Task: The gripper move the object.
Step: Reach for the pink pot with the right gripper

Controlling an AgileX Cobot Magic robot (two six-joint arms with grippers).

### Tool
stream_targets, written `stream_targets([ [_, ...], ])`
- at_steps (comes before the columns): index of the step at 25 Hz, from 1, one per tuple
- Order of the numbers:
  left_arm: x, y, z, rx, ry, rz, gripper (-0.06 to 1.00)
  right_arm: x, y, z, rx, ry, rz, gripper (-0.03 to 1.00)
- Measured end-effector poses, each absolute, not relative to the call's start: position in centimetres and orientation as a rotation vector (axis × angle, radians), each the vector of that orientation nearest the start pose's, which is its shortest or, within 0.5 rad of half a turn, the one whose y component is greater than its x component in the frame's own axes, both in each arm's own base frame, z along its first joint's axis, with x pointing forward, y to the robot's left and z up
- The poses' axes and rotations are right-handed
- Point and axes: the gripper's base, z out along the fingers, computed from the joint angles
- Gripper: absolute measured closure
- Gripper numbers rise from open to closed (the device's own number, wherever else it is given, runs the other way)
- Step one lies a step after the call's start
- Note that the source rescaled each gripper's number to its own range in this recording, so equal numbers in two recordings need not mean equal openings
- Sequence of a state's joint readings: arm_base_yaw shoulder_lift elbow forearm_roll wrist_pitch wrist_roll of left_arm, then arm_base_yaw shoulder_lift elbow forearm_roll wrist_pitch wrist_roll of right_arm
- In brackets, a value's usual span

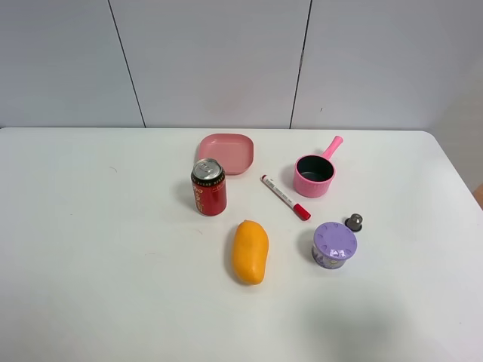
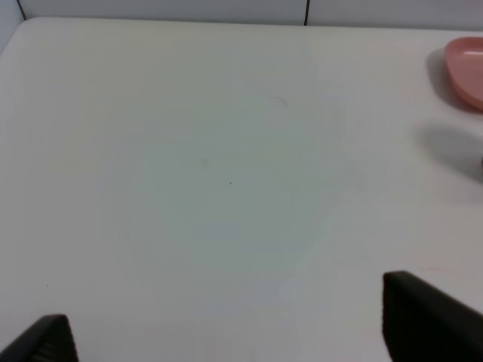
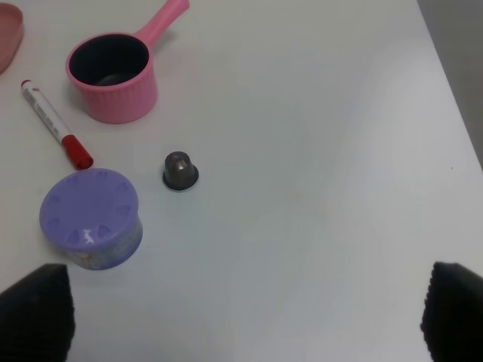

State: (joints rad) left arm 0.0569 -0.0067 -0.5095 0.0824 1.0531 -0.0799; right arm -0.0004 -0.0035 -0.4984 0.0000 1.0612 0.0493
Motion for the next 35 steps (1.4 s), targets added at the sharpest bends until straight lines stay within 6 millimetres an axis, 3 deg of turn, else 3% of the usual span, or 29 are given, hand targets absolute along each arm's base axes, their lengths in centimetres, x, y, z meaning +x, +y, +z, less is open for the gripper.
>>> stream_targets([
  [1,-0.7,0.6,28.1,-0.142,2.014,0.084,-0.06,-0.5,0.0,27.7,0.051,2.042,0.031,0.03],
  [17,-0.7,0.6,28.1,-0.142,2.014,0.084,-0.06,-0.6,-0.2,27.8,0.098,2.038,0.036,0.03],
  [20,-0.7,0.6,28.1,-0.142,2.014,0.084,-0.06,-1.2,-0.3,29.7,0.107,2.008,0.015,0.03],
  [24,-0.7,0.6,28.1,-0.142,2.014,0.084,-0.06,-0.6,-0.6,34.5,0.064,2.012,-0.05,0.03],
  [29,-0.7,0.6,28.1,-0.142,2.014,0.084,-0.06,4.9,-0.6,39.3,-0.039,2.162,-0.112,0.03],
  [32,-0.7,0.6,28.1,-0.142,2.014,0.084,-0.06,9.8,-0.4,40.4,-0.119,2.285,-0.119,0.03],
  [35,-0.7,0.6,28.1,-0.142,2.014,0.084,-0.06,15.1,0.4,40.3,-0.262,2.386,-0.122,0.03],
])
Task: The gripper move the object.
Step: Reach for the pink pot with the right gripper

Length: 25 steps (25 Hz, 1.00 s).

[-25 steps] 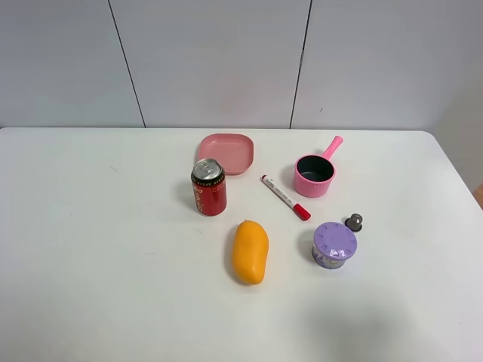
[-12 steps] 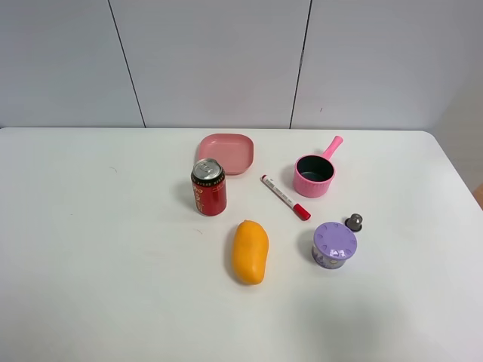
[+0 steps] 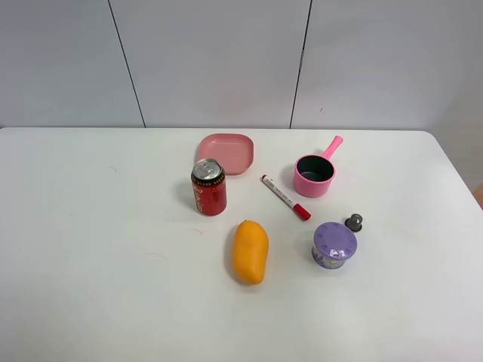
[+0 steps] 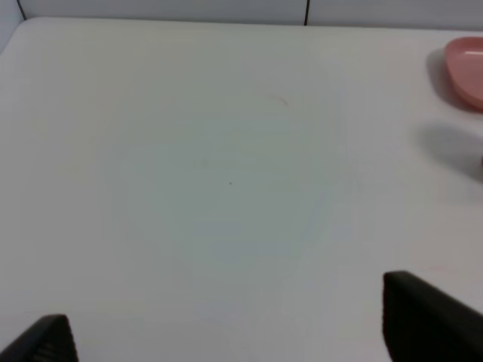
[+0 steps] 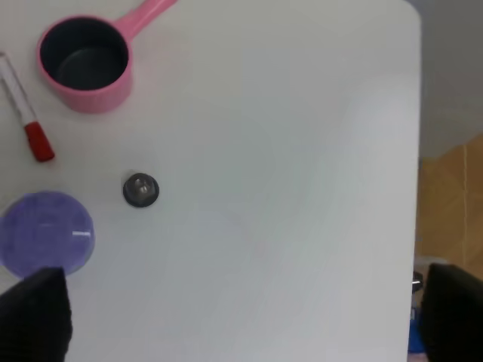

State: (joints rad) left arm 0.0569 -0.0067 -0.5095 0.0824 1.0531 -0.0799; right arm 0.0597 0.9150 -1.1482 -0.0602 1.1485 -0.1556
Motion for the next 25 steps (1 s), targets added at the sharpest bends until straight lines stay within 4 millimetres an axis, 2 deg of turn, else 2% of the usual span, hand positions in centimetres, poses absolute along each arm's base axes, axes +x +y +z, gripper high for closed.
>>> stream_targets([
  [2,-0.7,0.6,28.1,-0.142,2.014,0.084,-0.06,18.8,1.1,39.6,-0.377,2.444,-0.132,0.03],
  [5,-0.7,0.6,28.1,-0.142,2.014,0.084,-0.06,23.2,2.6,37.6,-0.552,2.525,-0.138,0.03],
  [10,-0.7,0.6,28.1,-0.142,2.014,0.084,-0.06,28.5,5.6,33.5,-0.727,2.581,-0.114,0.03],
  [16,-0.7,0.6,28.1,-0.142,2.014,0.084,-0.06,32.1,9.1,28.7,-0.863,2.581,-0.08,0.03],
  [25,-0.7,0.6,28.1,-0.142,2.014,0.084,-0.06,35.6,10.8,23.6,-0.898,2.557,-0.057,0.03],
])
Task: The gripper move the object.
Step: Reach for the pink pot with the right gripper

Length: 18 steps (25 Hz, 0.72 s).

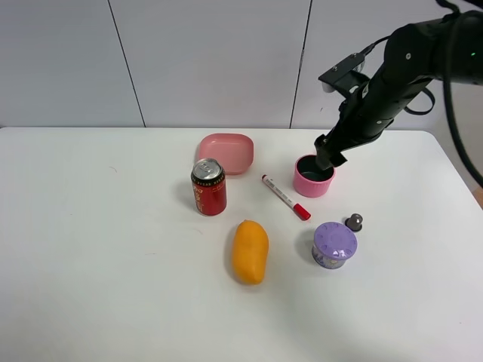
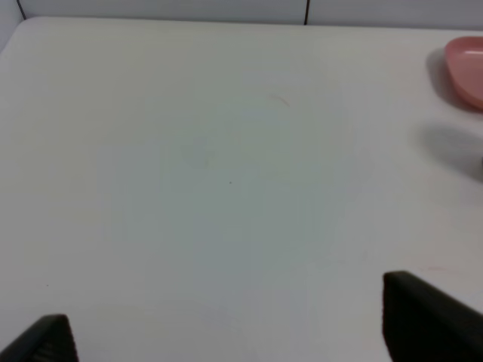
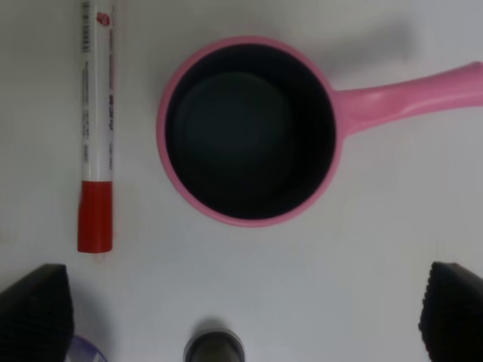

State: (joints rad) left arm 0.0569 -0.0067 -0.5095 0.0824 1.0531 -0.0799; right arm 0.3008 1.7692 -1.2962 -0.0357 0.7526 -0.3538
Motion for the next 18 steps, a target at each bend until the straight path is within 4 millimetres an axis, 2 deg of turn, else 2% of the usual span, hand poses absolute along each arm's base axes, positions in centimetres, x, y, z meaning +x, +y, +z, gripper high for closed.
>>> stream_targets([
  [9,-0.7,0.6,28.1,-0.142,2.014,0.084,-0.06,37.7,11.8,17.6,-0.946,2.601,-0.001,0.03],
  [18,-0.7,0.6,28.1,-0.142,2.014,0.084,-0.06,38.6,12.2,15.1,-0.933,2.589,0.003,0.03],
])
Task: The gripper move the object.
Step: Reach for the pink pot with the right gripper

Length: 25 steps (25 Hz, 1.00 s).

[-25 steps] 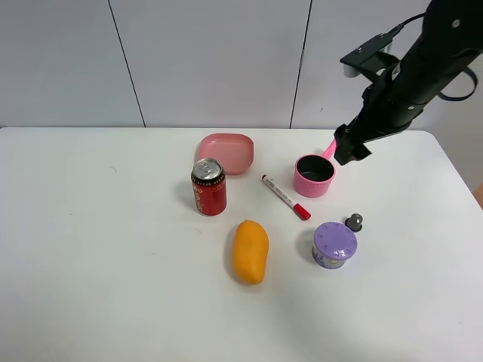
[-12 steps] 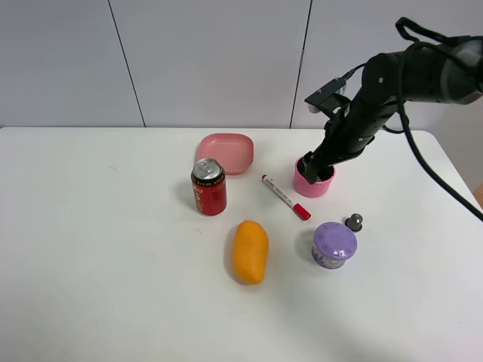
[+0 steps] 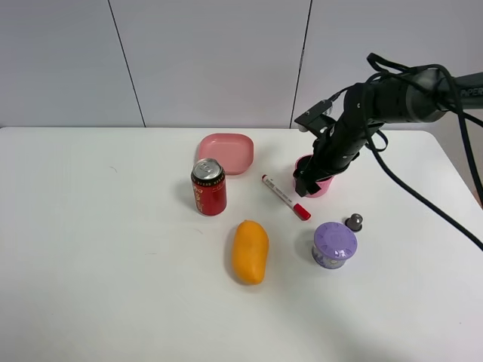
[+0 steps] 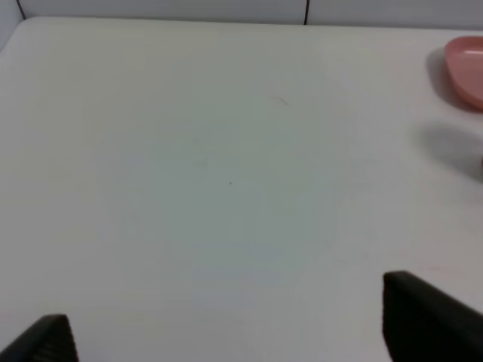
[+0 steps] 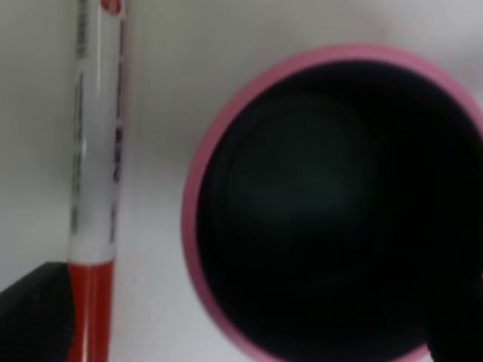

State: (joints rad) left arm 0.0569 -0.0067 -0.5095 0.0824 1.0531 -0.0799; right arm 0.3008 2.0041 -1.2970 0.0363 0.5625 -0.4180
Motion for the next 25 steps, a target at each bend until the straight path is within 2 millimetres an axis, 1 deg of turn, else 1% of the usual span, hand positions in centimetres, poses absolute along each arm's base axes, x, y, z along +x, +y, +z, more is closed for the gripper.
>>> stream_targets([
  [5,-0.7,0.6,28.1,-0.142,2.014,0.084,-0.06,39.1,12.3,15.3,-0.915,2.531,-0.003,0.03],
  [11,-0.7,0.6,28.1,-0.142,2.014,0.084,-0.06,39.1,12.3,14.7,-0.972,2.531,-0.007,0.03],
  [19,-0.7,0.6,28.1,-0.142,2.014,0.084,-0.06,39.0,12.5,14.7,-0.962,2.533,0.024,0.04],
  [25,-0.7,0.6,28.1,-0.142,2.014,0.084,-0.06,39.1,12.7,13.3,-0.947,2.564,0.06,0.05],
])
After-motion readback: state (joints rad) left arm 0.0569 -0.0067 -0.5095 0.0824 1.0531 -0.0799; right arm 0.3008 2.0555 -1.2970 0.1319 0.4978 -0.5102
